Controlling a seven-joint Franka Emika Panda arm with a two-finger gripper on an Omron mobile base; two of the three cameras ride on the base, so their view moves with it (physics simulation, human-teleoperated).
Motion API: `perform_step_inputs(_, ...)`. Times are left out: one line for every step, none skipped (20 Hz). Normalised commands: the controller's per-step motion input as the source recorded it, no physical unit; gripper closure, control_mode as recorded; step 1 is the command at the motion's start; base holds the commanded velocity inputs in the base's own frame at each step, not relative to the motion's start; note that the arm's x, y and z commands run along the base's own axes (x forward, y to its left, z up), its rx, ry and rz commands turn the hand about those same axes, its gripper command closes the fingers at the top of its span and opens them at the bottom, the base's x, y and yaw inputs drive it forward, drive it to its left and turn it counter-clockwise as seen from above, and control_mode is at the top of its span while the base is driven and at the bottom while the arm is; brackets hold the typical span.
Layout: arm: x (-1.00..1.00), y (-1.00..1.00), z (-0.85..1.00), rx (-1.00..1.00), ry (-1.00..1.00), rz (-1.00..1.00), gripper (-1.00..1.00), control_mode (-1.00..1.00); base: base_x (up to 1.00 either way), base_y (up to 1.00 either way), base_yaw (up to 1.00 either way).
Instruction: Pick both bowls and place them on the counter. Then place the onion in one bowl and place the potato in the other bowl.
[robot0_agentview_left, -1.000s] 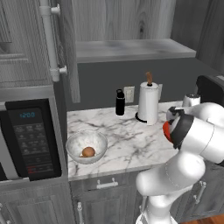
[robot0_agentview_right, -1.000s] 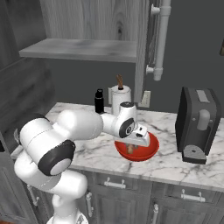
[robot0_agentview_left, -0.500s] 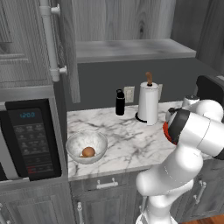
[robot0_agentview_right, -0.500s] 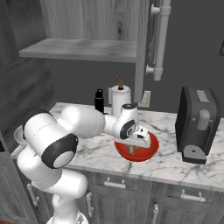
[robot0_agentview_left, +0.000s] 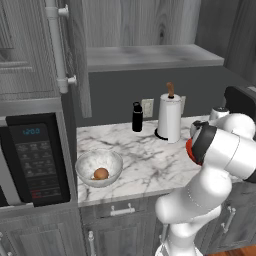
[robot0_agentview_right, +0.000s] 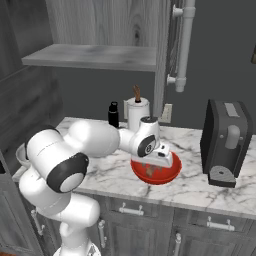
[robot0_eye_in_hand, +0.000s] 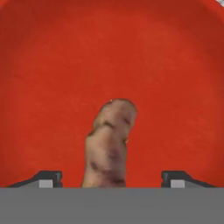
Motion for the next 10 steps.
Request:
perform_step_inputs(-0.10, 0.07, 0.36, 0.00, 0.00, 0.00, -1.00, -1.00, 0.00, 0.00, 0.00)
perform_step_inputs(-0.16, 0.10, 0.36, 0.00, 0.00, 0.00, -1.00, -1.00, 0.00, 0.00, 0.00)
perform_step_inputs(-0.29, 0.10, 0.58, 0.00, -0.04, -0.01, -1.00, -1.00, 0.00, 0.00, 0.00)
perform_step_inputs(-0.36, 0.05, 0.64, 0.00, -0.06, -0.01, -1.00, -1.00, 0.00, 0.00, 0.00)
perform_step_inputs(-0.36, 0.10, 0.62, 0.00, -0.04, 0.00, -1.00, -1.00, 0.00, 0.00, 0.00)
perform_step_inputs(-0.44, 0.13, 0.68, 0.00, -0.05, 0.00, -1.00, -1.00, 0.00, 0.00, 0.00)
perform_step_inputs(-0.46, 0.19, 0.59, 0.00, -0.01, -0.01, -1.00, -1.00, 0.00, 0.00, 0.00)
perform_step_inputs(-0.49, 0.22, 0.54, -0.01, 0.00, -0.01, -1.00, -1.00, 0.00, 0.00, 0.00)
perform_step_inputs(-0.47, 0.25, 0.53, 0.00, 0.00, -0.01, -1.00, -1.00, 0.00, 0.00, 0.00)
perform_step_inputs(-0.47, 0.38, 0.54, -0.01, 0.00, -0.01, -1.00, -1.00, 0.00, 0.00, 0.00)
